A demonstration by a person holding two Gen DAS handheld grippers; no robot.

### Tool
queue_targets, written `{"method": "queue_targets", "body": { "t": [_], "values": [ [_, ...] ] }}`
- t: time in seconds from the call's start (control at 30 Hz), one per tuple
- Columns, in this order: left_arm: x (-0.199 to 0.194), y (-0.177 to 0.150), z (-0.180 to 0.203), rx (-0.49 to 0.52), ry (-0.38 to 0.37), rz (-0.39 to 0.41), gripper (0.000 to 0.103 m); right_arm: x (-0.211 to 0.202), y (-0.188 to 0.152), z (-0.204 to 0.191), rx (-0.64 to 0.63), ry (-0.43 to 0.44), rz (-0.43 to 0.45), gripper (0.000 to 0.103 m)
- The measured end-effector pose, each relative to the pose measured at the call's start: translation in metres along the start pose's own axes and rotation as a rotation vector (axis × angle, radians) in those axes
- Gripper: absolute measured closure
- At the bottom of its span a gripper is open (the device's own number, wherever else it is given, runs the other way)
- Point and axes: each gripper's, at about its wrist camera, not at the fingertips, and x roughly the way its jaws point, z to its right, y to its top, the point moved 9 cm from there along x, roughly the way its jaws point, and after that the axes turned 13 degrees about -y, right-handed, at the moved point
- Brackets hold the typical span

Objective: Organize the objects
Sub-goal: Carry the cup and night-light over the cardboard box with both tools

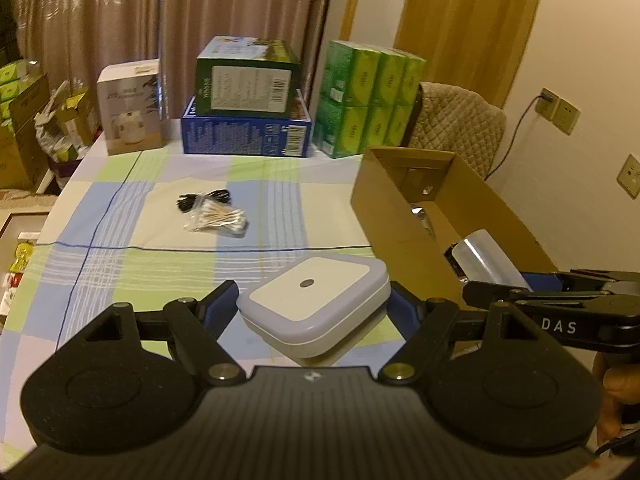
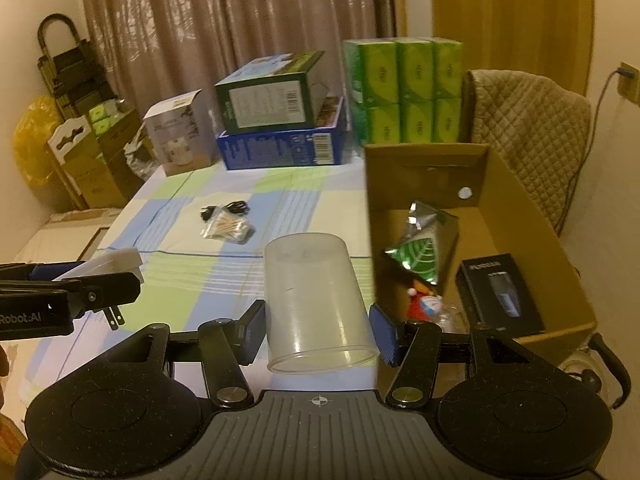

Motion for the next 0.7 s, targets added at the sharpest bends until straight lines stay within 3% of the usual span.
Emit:
{"method": "queue_targets", "body": {
  "t": [0.7],
  "values": [
    [0.036, 0.008, 0.074, 0.105, -0.088, -0.044, 0.027, -0.009, -0.002, 0.068, 0.086, -0.062, 0.006, 0.051]
  ]
}}
